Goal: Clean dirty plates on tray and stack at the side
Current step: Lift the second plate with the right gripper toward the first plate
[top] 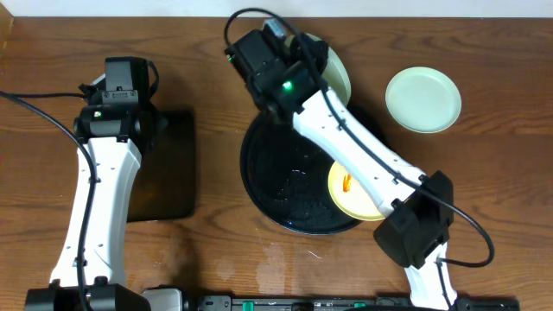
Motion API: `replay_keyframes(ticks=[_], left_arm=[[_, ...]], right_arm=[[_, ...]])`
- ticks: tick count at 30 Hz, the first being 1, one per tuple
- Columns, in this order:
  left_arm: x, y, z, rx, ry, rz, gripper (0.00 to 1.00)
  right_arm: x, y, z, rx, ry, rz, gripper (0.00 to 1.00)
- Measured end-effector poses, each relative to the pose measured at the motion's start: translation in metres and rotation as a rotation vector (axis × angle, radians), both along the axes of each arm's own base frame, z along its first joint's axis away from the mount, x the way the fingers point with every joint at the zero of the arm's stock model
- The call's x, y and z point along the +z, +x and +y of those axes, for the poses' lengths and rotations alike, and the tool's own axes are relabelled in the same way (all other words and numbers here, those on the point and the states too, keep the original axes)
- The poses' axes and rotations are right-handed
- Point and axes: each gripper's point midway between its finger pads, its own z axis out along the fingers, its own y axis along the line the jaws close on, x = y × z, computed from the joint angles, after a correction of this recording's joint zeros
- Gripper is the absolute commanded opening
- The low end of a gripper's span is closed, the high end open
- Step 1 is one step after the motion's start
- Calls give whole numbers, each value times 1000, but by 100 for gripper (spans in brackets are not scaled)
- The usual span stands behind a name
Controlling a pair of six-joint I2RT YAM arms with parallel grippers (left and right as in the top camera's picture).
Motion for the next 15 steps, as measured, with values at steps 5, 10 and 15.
replay_keyframes(ticks=[5,10,15], left_arm=[[0,0,0,0,0,2,7],[0,-1,0,0,0,3,7],[0,-1,0,0,0,3,7]], right_arm=[[2,-4,-2,-5,-39,3,1],[-8,-4,-8,-27,22,24,1],[-43,-3,-38,-117,232,136,1]])
